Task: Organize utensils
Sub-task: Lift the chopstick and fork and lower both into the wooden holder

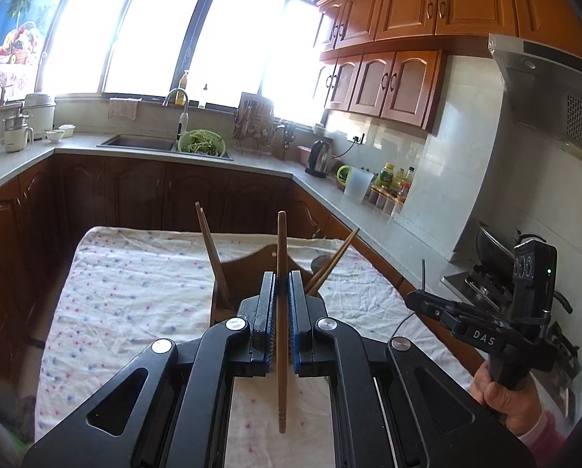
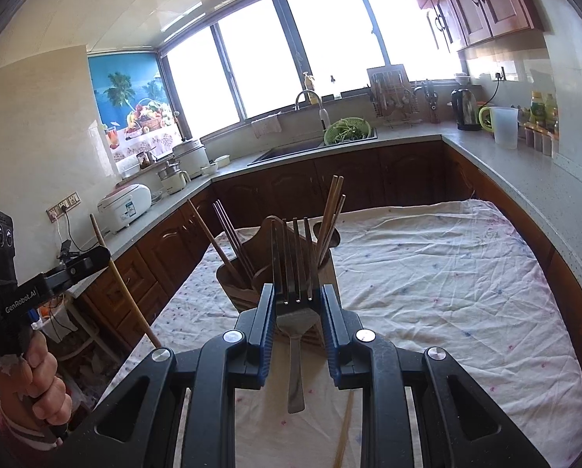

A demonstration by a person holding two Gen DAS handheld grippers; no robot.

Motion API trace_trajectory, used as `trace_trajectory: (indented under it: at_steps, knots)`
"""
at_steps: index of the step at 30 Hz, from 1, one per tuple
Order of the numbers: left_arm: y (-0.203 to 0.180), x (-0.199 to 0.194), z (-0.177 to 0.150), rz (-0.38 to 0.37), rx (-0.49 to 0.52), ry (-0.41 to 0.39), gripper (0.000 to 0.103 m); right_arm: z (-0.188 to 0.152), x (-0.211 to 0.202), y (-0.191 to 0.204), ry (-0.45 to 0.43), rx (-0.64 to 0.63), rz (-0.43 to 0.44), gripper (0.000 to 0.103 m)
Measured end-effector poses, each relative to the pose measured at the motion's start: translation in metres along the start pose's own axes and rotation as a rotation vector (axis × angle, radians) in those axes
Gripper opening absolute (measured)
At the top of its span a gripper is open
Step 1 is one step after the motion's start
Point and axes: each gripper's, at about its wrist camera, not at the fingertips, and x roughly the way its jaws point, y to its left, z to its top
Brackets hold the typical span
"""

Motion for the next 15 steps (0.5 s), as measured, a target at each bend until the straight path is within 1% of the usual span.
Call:
trace_trajectory:
  at_steps: [10, 15]
  knots:
    - [0.013, 0.012, 0.067, 0.028, 0.015, -0.14, 0.005, 0.049, 0.034, 0.016, -0.061, -0.042, 0.028, 0.023]
    - [0.018, 0.033, 0.085, 0.057, 0.025, -0.167, 0.005, 0.07, 0.056, 0.017, -0.089, -0.054, 0.029, 0.023]
